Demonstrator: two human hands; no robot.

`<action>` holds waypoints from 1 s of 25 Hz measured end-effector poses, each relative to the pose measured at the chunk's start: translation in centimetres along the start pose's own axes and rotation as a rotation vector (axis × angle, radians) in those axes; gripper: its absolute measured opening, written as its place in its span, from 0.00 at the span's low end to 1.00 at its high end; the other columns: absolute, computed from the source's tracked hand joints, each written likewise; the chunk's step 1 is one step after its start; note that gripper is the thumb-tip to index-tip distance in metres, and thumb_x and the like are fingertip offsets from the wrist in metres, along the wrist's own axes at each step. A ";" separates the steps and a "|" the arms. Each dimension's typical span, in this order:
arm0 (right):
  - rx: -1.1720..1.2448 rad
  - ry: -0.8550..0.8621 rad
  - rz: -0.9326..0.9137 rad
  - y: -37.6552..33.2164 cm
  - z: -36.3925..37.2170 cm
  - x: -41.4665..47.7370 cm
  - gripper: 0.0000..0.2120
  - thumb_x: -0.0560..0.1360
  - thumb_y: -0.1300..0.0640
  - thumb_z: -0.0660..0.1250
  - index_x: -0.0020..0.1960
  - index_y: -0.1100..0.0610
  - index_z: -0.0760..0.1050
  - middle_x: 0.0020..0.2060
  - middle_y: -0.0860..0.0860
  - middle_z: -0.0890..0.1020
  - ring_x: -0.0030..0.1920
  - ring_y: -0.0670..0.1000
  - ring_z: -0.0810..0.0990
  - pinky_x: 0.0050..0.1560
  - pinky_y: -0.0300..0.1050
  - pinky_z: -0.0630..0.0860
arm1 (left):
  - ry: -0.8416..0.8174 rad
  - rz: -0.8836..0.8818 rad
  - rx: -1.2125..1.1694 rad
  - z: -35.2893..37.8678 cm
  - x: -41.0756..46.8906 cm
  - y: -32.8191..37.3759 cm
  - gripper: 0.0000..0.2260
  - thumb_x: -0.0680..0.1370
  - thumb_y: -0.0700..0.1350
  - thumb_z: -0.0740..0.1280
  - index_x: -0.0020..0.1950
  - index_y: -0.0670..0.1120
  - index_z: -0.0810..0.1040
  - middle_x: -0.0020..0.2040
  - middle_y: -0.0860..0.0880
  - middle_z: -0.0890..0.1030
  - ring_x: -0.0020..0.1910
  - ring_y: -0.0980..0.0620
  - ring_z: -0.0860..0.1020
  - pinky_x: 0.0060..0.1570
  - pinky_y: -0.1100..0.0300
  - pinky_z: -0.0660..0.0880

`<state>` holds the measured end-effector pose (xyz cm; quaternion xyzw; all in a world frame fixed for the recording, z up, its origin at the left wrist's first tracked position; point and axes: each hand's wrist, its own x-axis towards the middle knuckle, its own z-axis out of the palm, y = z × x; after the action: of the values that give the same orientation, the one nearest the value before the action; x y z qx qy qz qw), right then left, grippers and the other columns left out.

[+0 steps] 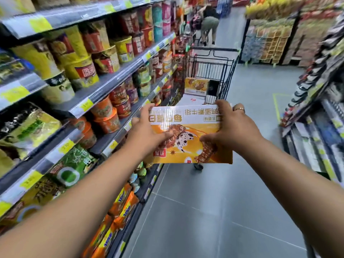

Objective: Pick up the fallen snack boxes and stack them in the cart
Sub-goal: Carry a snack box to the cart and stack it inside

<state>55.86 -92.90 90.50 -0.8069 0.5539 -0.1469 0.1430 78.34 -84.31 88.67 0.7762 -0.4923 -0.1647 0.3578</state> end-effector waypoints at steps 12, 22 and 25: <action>-0.005 -0.026 0.027 7.1 1.1 23.3 0.48 0.59 0.38 0.78 0.71 0.44 0.56 0.61 0.58 0.66 0.52 0.63 0.78 0.52 0.52 0.74 | -0.014 -0.002 0.107 9.4 22.4 4.1 0.41 0.67 0.56 0.78 0.71 0.61 0.56 0.63 0.43 0.68 0.53 0.45 0.76 0.58 0.53 0.74; 0.024 -0.090 0.039 7.8 6.4 41.8 0.44 0.62 0.40 0.77 0.69 0.43 0.55 0.61 0.57 0.67 0.51 0.62 0.78 0.52 0.54 0.78 | -0.069 -0.051 0.167 13.2 41.2 1.1 0.40 0.66 0.58 0.78 0.69 0.63 0.55 0.62 0.45 0.72 0.51 0.47 0.76 0.54 0.51 0.76; 0.032 -0.075 0.087 7.2 8.3 47.1 0.43 0.63 0.42 0.77 0.69 0.42 0.56 0.61 0.57 0.67 0.51 0.62 0.79 0.53 0.54 0.78 | -0.114 -0.044 0.191 14.5 47.7 -0.2 0.40 0.67 0.57 0.78 0.71 0.61 0.56 0.60 0.45 0.70 0.50 0.44 0.77 0.53 0.52 0.76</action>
<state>69.14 -138.95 83.79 -0.7845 0.5805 -0.1190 0.1828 91.64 -132.07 83.17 0.8068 -0.5083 -0.1686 0.2497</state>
